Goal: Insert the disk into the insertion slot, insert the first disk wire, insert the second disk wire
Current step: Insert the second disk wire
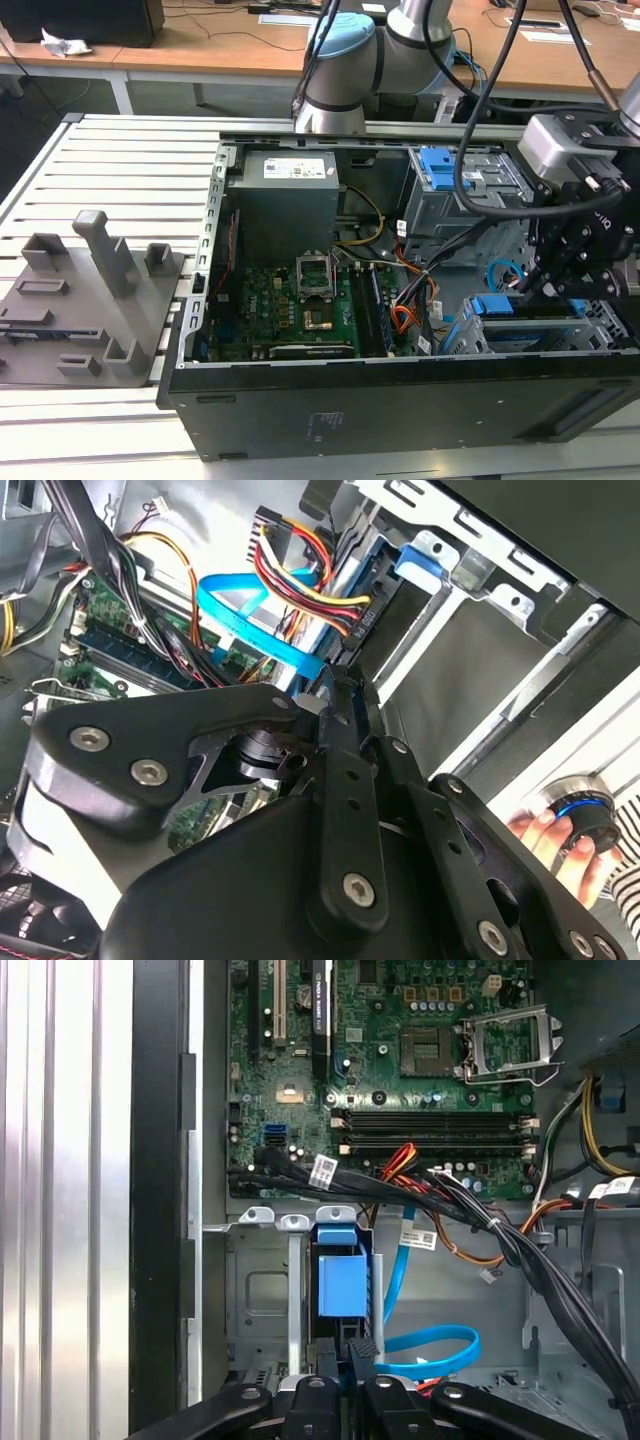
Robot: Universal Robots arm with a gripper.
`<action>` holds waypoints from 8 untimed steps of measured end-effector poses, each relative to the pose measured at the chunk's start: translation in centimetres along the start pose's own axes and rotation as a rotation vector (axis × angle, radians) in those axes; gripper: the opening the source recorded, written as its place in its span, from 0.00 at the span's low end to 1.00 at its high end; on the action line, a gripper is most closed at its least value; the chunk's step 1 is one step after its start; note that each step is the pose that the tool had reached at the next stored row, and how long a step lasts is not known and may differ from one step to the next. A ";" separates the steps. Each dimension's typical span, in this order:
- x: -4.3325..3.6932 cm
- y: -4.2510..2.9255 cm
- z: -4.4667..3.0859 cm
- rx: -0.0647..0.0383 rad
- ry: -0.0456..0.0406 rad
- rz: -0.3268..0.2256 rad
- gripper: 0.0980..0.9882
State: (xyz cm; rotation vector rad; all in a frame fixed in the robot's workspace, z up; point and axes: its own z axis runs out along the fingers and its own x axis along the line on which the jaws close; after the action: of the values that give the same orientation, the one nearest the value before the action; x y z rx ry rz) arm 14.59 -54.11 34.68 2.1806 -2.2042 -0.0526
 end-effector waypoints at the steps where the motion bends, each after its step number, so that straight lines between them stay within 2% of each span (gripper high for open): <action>1: -0.09 -0.05 0.07 0.000 -0.0040 0.003 0.07; 4: -0.31 -0.21 0.19 0.000 -0.0113 0.006 0.07; 8: -0.40 -0.41 0.33 0.000 -0.0148 0.006 0.07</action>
State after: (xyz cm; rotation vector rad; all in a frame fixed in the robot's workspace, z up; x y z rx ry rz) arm 14.99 -53.72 34.33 2.1801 -2.2186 -0.0690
